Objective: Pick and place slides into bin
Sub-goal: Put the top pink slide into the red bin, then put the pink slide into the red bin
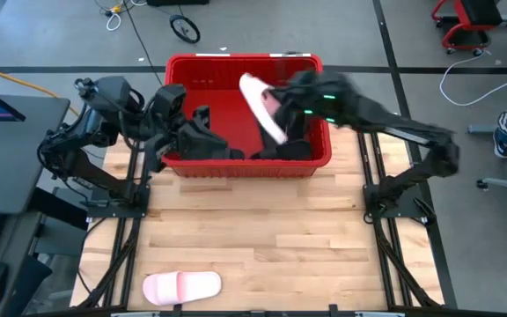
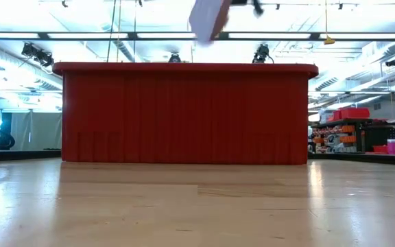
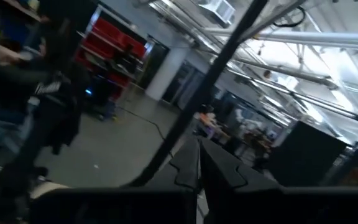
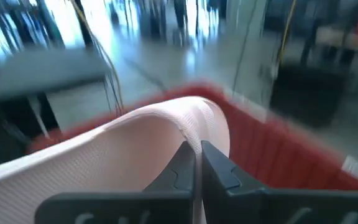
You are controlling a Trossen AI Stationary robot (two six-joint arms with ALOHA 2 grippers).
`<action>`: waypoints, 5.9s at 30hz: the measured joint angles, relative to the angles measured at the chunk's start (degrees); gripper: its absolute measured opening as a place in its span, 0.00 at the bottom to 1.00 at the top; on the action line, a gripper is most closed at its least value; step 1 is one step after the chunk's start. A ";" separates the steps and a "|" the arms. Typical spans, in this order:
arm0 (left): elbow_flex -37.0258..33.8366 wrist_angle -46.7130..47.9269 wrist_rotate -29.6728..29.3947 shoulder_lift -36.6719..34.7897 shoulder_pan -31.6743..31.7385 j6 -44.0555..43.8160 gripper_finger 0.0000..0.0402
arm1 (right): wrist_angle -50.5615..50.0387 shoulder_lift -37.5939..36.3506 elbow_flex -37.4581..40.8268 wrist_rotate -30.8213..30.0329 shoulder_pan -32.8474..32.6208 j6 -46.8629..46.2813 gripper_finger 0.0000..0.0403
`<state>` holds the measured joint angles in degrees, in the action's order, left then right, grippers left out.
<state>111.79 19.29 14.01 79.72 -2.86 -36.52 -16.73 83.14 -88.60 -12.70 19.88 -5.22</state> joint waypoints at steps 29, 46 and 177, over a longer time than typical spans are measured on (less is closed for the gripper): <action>-0.04 16.58 -1.32 0.18 18.19 19.24 0.05 | 14.67 35.64 -0.06 7.29 14.92 28.68 0.02; -0.02 17.21 -1.28 0.59 20.09 20.25 0.07 | 17.65 37.72 -0.09 10.50 15.28 22.12 0.34; -49.09 -9.63 -11.62 18.53 -9.13 -32.11 0.01 | -16.75 19.95 1.35 0.42 -50.90 -30.30 0.38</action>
<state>62.70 9.66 2.40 98.25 -11.99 -68.63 -33.48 103.10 -87.24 -12.27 -31.02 -35.52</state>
